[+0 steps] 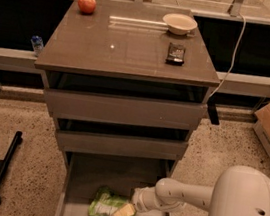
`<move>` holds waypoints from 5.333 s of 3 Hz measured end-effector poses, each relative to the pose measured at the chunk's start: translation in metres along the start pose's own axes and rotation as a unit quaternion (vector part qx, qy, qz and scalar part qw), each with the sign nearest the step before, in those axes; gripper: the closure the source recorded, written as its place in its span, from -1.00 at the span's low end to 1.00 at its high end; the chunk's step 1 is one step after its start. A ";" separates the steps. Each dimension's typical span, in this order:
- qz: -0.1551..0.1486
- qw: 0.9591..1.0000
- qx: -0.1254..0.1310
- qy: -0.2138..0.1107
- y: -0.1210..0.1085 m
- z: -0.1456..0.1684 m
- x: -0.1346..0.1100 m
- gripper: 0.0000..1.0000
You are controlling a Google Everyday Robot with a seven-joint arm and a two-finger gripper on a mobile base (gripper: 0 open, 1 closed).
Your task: Pick green rice chip bag from bottom drawer and place on counter
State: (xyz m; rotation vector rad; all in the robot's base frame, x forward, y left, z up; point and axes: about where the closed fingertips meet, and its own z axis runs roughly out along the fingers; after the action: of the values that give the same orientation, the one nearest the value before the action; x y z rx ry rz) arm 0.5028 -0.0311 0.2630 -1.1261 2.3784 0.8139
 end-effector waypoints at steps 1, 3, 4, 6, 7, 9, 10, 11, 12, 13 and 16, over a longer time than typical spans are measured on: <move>0.038 0.999 0.005 0.006 -0.024 0.027 0.040 -1.00; 0.090 0.996 0.008 -0.023 -0.051 0.069 0.074 -1.00; 0.107 0.994 0.008 -0.037 -0.057 0.085 0.075 -0.80; 0.105 0.994 0.003 -0.032 -0.051 0.099 0.066 0.02; 0.099 0.995 0.005 -0.032 -0.045 0.098 0.060 0.48; 0.071 0.996 0.005 -0.054 -0.025 0.061 0.021 1.00; 0.055 0.995 -0.011 -0.077 -0.011 0.022 -0.008 1.00; 0.015 0.997 -0.036 -0.072 0.014 -0.037 -0.037 1.00; -0.040 0.997 -0.055 -0.046 0.050 -0.102 -0.064 1.00; -0.087 0.995 -0.047 -0.004 0.068 -0.162 -0.097 1.00; -0.261 0.950 0.158 0.060 0.054 -0.398 -0.330 1.00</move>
Offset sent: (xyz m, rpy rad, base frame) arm 0.0018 -0.0413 -0.1271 0.0172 0.0942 -0.1866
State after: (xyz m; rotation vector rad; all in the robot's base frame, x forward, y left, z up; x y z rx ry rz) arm 0.6225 -0.0729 0.7671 -1.5881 2.0417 0.1817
